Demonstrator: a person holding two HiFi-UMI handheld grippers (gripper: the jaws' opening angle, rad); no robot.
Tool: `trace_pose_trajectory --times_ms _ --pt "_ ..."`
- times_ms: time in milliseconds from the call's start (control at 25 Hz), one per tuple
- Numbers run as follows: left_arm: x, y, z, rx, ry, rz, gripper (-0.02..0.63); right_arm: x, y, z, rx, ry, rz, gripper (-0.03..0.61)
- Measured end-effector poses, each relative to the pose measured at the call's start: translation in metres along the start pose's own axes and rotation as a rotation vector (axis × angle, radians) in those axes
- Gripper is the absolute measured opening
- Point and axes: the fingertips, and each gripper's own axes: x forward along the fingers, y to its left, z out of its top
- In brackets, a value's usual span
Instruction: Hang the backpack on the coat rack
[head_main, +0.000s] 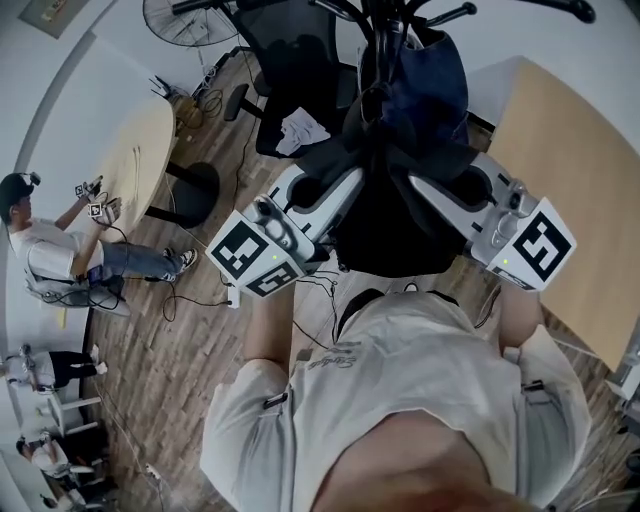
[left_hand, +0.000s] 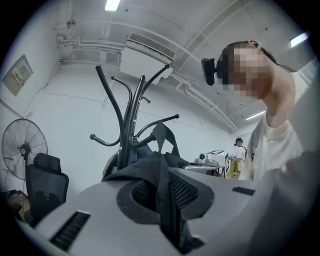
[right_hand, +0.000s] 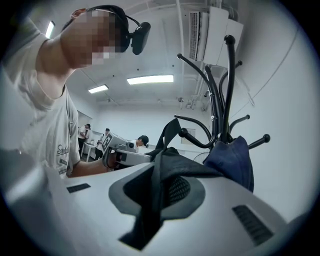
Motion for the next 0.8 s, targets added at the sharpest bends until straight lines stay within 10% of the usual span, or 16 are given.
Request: trace_pose_trajectory --times_ms 800 --pt "0.028 0.048 -0.023 -0.044 0.053 -0.096 0.048 0.010 -0.042 -0.037 0.072 0.095 -0.248 0.035"
